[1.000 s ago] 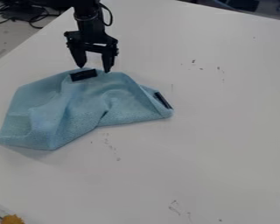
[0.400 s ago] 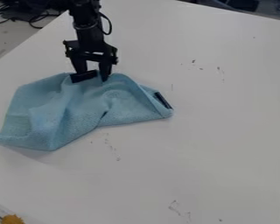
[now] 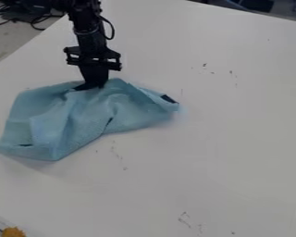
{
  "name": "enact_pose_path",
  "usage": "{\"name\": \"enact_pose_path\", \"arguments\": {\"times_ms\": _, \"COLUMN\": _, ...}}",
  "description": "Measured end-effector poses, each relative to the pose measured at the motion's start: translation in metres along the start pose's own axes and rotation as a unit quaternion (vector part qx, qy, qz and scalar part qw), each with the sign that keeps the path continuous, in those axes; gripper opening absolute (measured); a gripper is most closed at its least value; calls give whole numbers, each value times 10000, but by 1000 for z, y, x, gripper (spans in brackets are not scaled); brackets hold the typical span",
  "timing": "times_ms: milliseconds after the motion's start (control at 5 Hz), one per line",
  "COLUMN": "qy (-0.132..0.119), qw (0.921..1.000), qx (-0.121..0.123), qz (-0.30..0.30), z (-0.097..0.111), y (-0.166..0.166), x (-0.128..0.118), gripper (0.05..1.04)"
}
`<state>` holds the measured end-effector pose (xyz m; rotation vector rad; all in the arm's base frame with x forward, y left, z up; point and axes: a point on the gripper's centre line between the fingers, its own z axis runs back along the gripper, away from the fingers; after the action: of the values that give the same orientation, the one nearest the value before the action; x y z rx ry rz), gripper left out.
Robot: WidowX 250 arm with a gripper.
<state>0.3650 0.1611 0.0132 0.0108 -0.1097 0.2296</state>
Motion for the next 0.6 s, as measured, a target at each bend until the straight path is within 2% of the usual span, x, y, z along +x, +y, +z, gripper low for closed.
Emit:
{"name": "enact_pose_path", "arguments": {"times_ms": 200, "qy": 5, "qw": 10000, "qx": -14, "qz": -52, "z": 0, "y": 0, "x": 0, "gripper": 110}}
{"name": "enact_pose_path", "arguments": {"times_ms": 400, "qy": -41, "qw": 9997, "qx": -6, "qz": -226, "z": 8, "y": 1, "x": 7, "gripper": 70}}
{"name": "enact_pose_path", "arguments": {"times_ms": 600, "qy": -283, "qw": 9977, "qx": 302, "qz": -536, "z": 36, "y": 0, "x": 25, "gripper": 68}}
